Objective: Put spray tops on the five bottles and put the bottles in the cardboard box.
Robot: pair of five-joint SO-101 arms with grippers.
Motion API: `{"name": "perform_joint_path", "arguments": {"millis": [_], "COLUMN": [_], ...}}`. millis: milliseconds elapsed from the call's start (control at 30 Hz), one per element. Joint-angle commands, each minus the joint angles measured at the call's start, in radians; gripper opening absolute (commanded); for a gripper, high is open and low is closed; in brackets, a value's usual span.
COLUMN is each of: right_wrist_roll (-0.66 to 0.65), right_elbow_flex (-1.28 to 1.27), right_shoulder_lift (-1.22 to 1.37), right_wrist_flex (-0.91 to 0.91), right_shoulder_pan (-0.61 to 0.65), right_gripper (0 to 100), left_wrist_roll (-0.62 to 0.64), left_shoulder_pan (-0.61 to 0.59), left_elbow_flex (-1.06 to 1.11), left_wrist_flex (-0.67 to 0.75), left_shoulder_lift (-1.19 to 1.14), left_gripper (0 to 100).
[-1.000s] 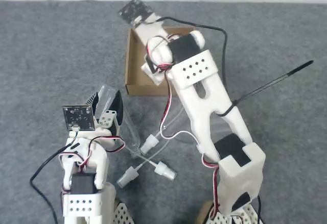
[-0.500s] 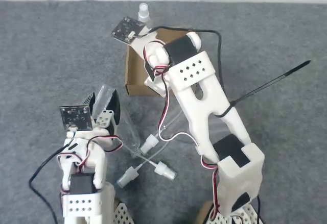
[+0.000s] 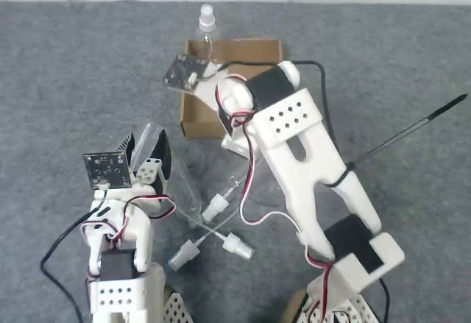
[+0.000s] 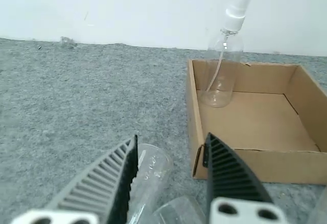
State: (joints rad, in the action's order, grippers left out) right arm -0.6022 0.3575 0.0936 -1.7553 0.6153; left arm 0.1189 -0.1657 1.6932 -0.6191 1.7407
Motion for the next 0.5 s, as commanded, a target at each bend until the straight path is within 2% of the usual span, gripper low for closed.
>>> {"name": "perform_joint_path", "arguments": {"millis": [0,467], "right_wrist_roll": [-0.063,-0.265], "right_elbow_flex": [-0.066,-0.347], "right_shoulder_lift": [-0.111,-0.225], "right_wrist_flex": [-0.036,-0.031], "right_shoulder_pan": [0.001,-0.061], "right_gripper": [31.4,31.4], "left_wrist_roll": [-0.011,-0.011], "left_shoulder_pan": [-0.005,-0.005], "left_elbow_flex": [-0.004,-0.004], "left_wrist_flex": [0.035,0.034], "left_shoulder_lift": [0.014,0.014], "left_gripper": [20,20]}}
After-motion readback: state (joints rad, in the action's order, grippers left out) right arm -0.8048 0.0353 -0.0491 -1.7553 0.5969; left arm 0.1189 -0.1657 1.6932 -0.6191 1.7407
